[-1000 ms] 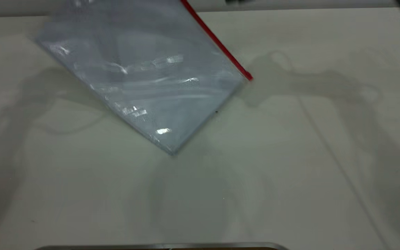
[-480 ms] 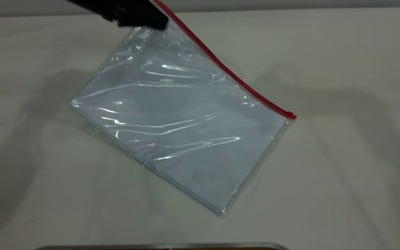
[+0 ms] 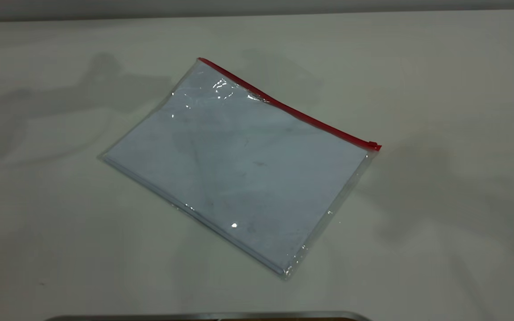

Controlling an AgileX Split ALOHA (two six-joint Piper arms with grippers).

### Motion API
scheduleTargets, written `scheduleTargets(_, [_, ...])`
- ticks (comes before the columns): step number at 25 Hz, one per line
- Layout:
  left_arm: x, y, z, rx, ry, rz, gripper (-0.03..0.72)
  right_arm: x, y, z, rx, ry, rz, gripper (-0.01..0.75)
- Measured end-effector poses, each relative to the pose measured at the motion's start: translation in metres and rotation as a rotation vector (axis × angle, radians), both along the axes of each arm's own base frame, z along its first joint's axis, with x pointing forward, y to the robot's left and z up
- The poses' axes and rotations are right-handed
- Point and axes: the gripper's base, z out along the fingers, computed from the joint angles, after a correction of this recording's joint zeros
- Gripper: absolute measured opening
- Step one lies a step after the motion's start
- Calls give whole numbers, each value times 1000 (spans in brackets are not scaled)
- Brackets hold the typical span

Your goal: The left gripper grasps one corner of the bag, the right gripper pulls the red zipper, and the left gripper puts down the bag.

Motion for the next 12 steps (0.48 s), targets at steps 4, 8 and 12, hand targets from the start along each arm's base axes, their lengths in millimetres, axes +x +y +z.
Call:
scheduleTargets(4, [-13,3,44,14,-72,10,478,-36,-20,8,-64,13,-193,466])
scheduleTargets(8, [-36,2,86,104,-122,3,478,-74,-34,-10,-125,35,-268,466])
scheduleTargets(12, [-66,4,126,237,-131,28,478,-109,-45,-51,-194,103,-291,466])
